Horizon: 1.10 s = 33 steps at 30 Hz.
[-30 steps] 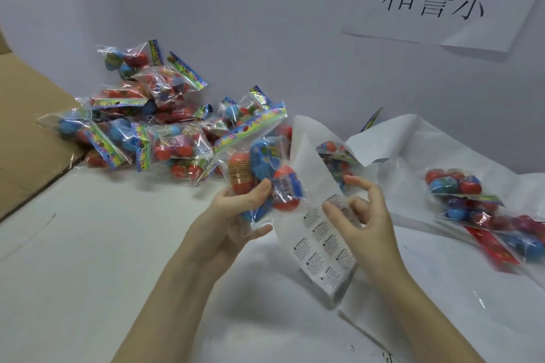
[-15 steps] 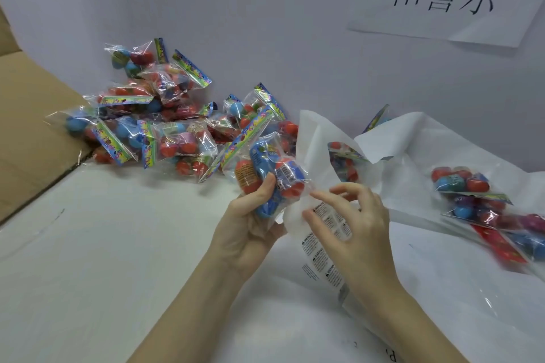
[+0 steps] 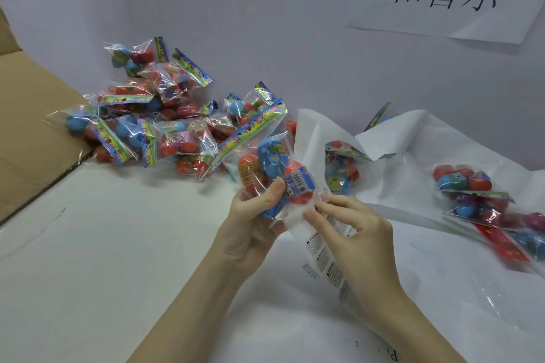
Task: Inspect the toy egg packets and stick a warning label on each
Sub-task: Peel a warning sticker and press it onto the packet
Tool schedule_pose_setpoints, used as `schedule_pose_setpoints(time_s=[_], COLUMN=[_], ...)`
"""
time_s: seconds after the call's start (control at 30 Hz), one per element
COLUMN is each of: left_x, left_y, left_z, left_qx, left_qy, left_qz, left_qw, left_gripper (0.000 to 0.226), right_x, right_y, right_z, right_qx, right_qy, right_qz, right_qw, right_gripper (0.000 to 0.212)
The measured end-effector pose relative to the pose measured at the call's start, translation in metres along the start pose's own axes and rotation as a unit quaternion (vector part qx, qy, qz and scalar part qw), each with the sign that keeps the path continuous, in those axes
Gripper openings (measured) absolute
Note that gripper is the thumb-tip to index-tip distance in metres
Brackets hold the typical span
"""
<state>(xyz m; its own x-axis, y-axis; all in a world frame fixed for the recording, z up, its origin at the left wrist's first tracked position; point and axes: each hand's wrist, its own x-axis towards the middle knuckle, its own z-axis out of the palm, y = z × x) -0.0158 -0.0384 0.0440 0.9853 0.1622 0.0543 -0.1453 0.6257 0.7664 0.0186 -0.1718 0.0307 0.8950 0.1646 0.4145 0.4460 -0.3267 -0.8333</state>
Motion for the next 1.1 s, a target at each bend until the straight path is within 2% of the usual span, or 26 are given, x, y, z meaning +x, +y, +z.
schedule_pose_setpoints(time_s=[0.2,0.37,0.43,0.5,0.57,0.63,0.8,0.93,1.03,1.1], left_x=[0.000,0.000,-0.001,-0.001,-0.002,-0.002,0.000,0.000,0.001,0.002], left_y=[-0.001,-0.002,-0.002,-0.002,-0.001,-0.001,-0.003,-0.003,-0.004,-0.005], left_z=[0.003,0.005,0.005,0.005,0.006,0.006,0.005,0.005,0.003,0.002], left_qx=[0.047,0.045,0.044,0.040,0.032,0.028,0.037,0.050,0.050,0.047], left_qy=[0.008,0.015,0.018,0.010,0.003,0.006,0.010,0.003,0.003,0.007], left_qz=[-0.007,0.000,0.001,0.000,-0.001,0.001,0.002,0.002,0.001,-0.001], left_qw=[0.999,0.999,0.999,0.999,0.999,1.000,0.999,0.999,0.999,0.999], left_gripper=[0.015,0.017,0.018,0.016,0.017,0.017,0.021,0.021,0.020,0.017], right_x=[0.006,0.008,0.008,0.007,0.006,0.005,0.009,0.011,0.012,0.014], right_y=[0.000,0.001,0.001,0.001,0.003,0.005,0.002,0.002,-0.001,-0.003], right_z=[-0.005,-0.006,-0.006,-0.007,-0.007,-0.008,-0.012,-0.014,-0.015,-0.016], right_qx=[0.113,0.118,0.093,0.016,-0.096,-0.131,-0.068,0.021,0.095,0.103], right_qy=[-0.044,-0.049,-0.042,-0.005,0.027,0.025,-0.028,-0.057,-0.081,-0.091], right_qz=[0.085,0.071,0.040,-0.028,-0.132,-0.176,-0.128,-0.058,-0.013,0.001], right_qw=[0.989,0.989,0.994,0.999,0.986,0.975,0.989,0.996,0.992,0.990], right_gripper=[0.011,0.009,0.012,0.014,0.016,0.018,0.024,0.012,0.014,0.011])
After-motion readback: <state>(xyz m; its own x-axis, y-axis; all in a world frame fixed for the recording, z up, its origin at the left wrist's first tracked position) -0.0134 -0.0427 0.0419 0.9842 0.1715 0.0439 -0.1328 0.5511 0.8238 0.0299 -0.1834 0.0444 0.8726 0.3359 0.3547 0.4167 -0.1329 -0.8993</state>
